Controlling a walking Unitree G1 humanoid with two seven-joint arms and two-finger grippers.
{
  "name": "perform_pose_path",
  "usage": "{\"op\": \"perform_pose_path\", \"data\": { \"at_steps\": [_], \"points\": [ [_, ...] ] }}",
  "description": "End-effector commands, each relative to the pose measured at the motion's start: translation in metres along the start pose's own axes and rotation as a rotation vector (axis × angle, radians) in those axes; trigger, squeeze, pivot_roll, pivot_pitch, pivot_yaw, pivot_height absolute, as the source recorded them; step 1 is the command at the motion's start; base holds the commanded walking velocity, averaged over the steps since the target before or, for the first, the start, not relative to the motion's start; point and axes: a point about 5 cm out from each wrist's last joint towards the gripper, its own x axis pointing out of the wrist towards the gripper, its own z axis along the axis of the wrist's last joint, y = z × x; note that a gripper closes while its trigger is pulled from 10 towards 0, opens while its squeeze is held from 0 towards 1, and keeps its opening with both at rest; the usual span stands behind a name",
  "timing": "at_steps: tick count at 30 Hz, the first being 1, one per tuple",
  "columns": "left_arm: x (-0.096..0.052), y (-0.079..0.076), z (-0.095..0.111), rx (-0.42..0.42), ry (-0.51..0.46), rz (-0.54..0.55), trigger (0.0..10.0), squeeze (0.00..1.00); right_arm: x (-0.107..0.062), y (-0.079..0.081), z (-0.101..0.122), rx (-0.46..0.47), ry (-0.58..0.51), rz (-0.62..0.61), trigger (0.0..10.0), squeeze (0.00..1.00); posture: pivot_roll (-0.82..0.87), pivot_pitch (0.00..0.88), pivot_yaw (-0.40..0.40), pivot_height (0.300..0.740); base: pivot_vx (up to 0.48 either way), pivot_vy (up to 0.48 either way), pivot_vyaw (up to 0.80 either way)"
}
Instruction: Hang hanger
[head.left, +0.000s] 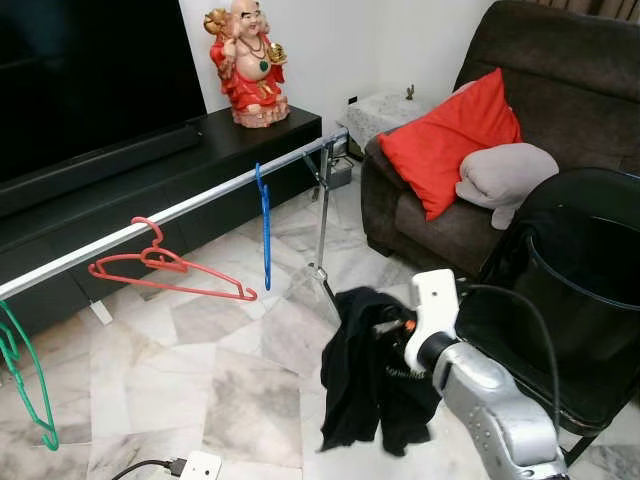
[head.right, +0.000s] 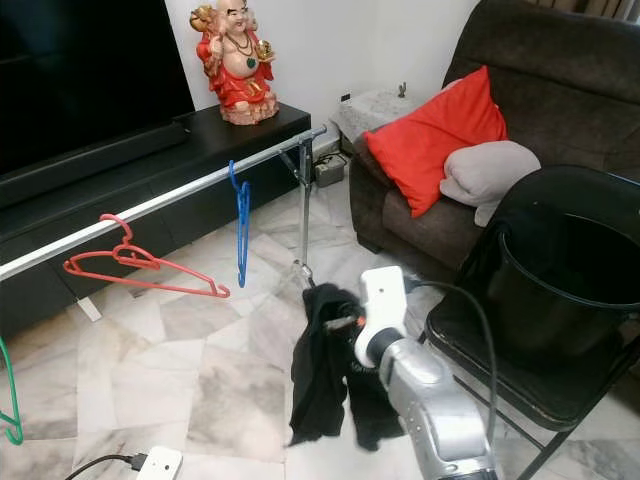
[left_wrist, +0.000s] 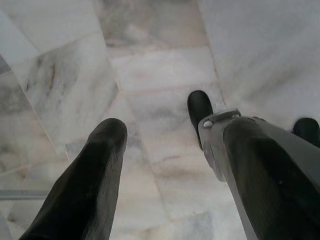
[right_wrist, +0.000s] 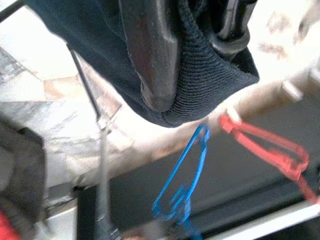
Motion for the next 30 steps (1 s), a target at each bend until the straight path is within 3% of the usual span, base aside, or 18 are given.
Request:
{"op": "perform_pose_path", "data": {
  "at_steps": [1, 3, 5, 7, 8, 9, 10, 13, 15, 17, 23, 30],
  "points": [
    [-0.001, 0.005, 0.000, 0.028, -0.026, 0.011, 10.0, 0.00, 0.004, 0.001, -0.005, -0.072, 0.049, 0.022, 10.0, 0.00, 0.01, 0.059, 0.052, 0.740, 0.000, 0.000, 0.00],
    [-0.002, 0.018, 0.011, 0.079, -0.092, 0.035, 10.0, 0.00, 0.005, -0.005, -0.009, -0.093, 0.078, 0.014, 10.0, 0.00, 0.02, 0.064, 0.047, 0.740, 0.000, 0.000, 0.00],
    [-0.007, 0.053, 0.054, 0.107, -0.281, 0.039, 10.0, 0.00, 0.006, -0.014, -0.017, -0.145, 0.134, 0.010, 10.0, 0.00, 0.03, 0.073, 0.041, 0.740, 0.000, 0.000, 0.00],
    [-0.009, 0.056, 0.063, 0.111, -0.318, 0.034, 10.0, 0.00, 0.006, -0.016, -0.020, -0.168, 0.157, 0.012, 10.0, 0.00, 0.03, 0.073, 0.041, 0.740, 0.000, 0.000, 0.00],
    [-0.010, 0.056, 0.081, 0.120, -0.389, 0.015, 10.0, 0.00, 0.008, -0.021, -0.027, -0.219, 0.204, 0.017, 10.0, 0.00, 0.03, 0.075, 0.040, 0.740, 0.000, 0.000, 0.00],
    [-0.012, 0.053, 0.095, 0.128, -0.444, -0.005, 10.0, 0.00, 0.010, -0.025, -0.030, -0.214, 0.218, 0.016, 10.0, 0.00, 0.03, 0.075, 0.040, 0.740, 0.000, 0.000, 0.00],
    [-0.012, 0.053, 0.095, 0.128, -0.444, -0.005, 10.0, 0.00, 0.010, -0.025, -0.030, -0.214, 0.218, 0.016, 10.0, 0.00, 0.03, 0.075, 0.040, 0.740, 0.000, 0.000, 0.00],
    [-0.017, 0.039, 0.133, 0.193, -0.574, -0.113, 10.0, 0.00, 0.017, -0.032, -0.031, -0.186, 0.224, -0.005, 10.0, 0.00, 0.04, 0.083, 0.041, 0.740, 0.000, 0.000, 0.00],
    [-0.019, 0.036, 0.140, 0.200, -0.595, -0.145, 10.0, 0.00, 0.019, -0.032, -0.030, -0.179, 0.219, -0.007, 10.0, 0.00, 0.04, 0.083, 0.041, 0.740, 0.000, 0.000, 0.00],
    [-0.023, 0.023, 0.154, 0.272, -0.627, -0.246, 10.0, 0.00, 0.024, -0.030, -0.021, -0.148, 0.179, 0.010, 10.0, 0.00, 0.04, 0.087, 0.043, 0.740, 0.000, 0.000, 0.00],
    [-0.031, -0.001, 0.169, 0.423, -0.647, -0.398, 10.0, 0.00, 0.033, -0.025, -0.005, -0.127, 0.115, 0.046, 10.0, 0.00, 0.03, 0.091, 0.046, 0.740, 0.000, 0.000, 0.00],
    [-0.040, -0.015, 0.178, 0.471, -0.652, -0.517, 10.0, 0.00, 0.037, -0.020, 0.008, -0.138, 0.077, 0.084, 10.0, 0.00, 0.03, 0.101, 0.039, 0.740, 0.000, 0.000, 0.00]
  ]
}}
